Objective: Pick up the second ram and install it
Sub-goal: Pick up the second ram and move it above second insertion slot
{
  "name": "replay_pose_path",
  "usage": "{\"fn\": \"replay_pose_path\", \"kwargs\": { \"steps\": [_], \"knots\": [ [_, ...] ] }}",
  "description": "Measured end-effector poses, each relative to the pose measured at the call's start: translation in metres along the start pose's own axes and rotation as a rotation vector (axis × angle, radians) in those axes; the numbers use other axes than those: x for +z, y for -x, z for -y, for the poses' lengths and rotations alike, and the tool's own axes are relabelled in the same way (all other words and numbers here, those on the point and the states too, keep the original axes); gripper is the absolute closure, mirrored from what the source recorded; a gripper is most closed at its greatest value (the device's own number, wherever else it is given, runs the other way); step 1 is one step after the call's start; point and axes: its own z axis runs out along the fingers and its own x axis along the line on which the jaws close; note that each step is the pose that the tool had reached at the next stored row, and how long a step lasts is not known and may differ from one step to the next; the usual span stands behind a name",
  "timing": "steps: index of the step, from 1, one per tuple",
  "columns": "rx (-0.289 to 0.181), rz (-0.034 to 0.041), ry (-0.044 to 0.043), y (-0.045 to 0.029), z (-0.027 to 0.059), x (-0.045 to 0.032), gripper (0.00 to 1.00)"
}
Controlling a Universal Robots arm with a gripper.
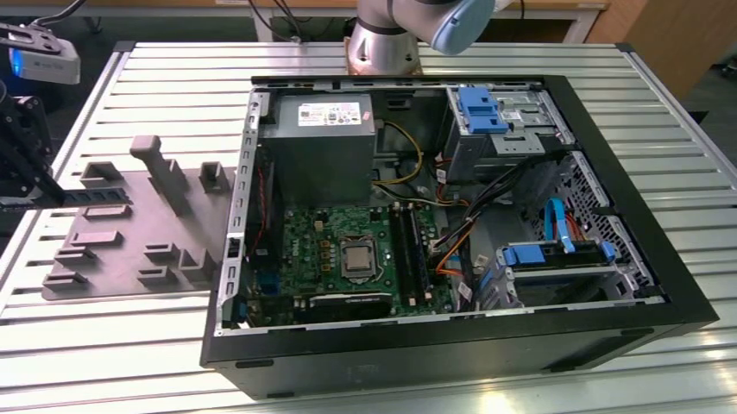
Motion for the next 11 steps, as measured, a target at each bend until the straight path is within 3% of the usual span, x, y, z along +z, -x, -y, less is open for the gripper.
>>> {"fn": "replay_pose_path", "kwargs": {
  "steps": [11],
  "knots": [
    [0.000,0.0000,0.0000,-0.0002,0.0001,-0.0037,0.86]
  ]
}}
